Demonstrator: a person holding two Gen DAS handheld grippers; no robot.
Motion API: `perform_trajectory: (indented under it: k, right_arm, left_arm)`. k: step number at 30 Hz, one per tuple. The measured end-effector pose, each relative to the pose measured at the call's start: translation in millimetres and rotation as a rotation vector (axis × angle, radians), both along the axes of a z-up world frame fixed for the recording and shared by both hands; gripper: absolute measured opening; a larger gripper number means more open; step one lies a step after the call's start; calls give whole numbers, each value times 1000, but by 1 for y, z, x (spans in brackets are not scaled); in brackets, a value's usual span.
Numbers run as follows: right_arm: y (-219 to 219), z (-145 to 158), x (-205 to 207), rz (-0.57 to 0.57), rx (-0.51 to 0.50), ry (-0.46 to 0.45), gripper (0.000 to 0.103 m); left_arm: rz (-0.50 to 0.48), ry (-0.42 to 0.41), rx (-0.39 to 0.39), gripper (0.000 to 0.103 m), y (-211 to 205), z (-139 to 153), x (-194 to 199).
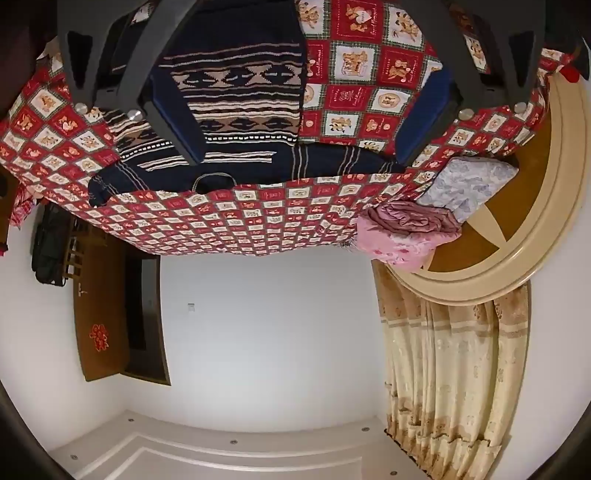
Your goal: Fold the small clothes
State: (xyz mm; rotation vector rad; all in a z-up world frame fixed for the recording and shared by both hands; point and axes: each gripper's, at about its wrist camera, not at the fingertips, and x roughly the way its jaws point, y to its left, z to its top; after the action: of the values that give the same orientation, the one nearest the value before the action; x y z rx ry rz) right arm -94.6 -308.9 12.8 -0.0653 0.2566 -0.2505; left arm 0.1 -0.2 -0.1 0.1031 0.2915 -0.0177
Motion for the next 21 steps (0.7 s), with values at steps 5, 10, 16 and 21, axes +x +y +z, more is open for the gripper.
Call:
perform_trajectory:
  k: [5,10,16,21]
  right_arm:
    - [0,0,1,-6,9,4,102]
    - [5,1,1,-17,10,3,102]
    - [0,-2,0,-2,18,2,102]
    - [-5,-5,3,-4,24,10,102]
  left_arm:
    - [1,-8,-26,103,-1,0,-3]
    - [8,-3,-45,103,3,-3,0]
    - [16,1,-61,103,10,-1,2]
    - [18,5,-56,103,11,-2,3]
